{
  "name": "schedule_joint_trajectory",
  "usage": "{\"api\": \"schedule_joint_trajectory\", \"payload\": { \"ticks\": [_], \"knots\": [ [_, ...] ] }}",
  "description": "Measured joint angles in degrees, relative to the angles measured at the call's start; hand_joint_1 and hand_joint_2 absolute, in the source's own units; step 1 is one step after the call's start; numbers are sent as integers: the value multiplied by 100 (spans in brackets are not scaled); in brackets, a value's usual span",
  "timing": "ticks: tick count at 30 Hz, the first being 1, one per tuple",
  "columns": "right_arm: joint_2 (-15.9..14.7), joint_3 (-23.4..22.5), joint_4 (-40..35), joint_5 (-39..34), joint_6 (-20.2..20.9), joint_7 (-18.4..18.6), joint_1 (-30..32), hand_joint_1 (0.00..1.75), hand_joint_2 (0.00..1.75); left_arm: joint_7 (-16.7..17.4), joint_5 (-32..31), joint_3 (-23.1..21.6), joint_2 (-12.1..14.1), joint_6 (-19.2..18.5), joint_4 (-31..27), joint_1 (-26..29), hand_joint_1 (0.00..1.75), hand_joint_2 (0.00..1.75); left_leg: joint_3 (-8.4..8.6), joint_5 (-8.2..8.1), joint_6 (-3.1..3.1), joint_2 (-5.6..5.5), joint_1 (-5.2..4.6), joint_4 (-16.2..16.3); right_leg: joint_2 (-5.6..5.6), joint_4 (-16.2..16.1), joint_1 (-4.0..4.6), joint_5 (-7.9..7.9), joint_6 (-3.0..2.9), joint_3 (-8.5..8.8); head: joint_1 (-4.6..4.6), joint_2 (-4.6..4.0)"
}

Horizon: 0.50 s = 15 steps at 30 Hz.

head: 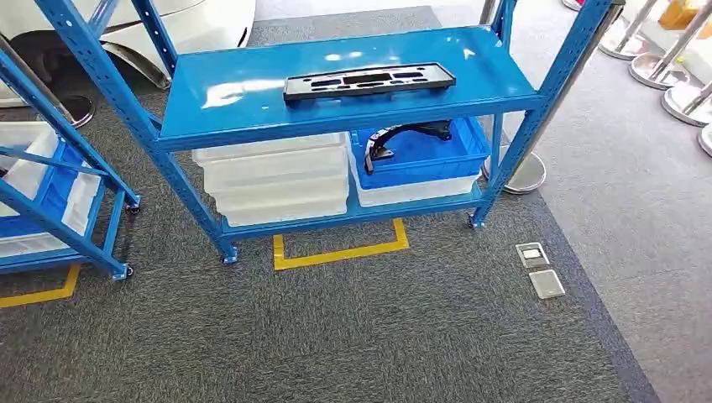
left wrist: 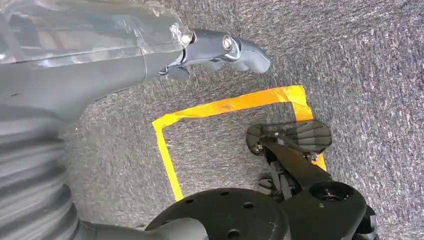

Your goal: Take the parts from the cabinet and place them on the table.

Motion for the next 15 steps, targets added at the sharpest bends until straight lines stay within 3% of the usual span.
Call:
{"api": "schedule_joint_trajectory", "payload": {
  "ticks": [8,15],
  "knots": [
    [0,159,2,-452,-76,2,-129,0,175,-13,618,-241,-11,155,33,-167,0,175,0,0,0,0,0,1,1,0,0,0,0,1,-2,0],
    [-7,557,2,-1084,-225,2,-257,0,175,-72,1460,-787,-26,450,116,-321,0,175,0,0,0,0,0,7,2,1,0,0,0,-1,0,0]
  ]
}}
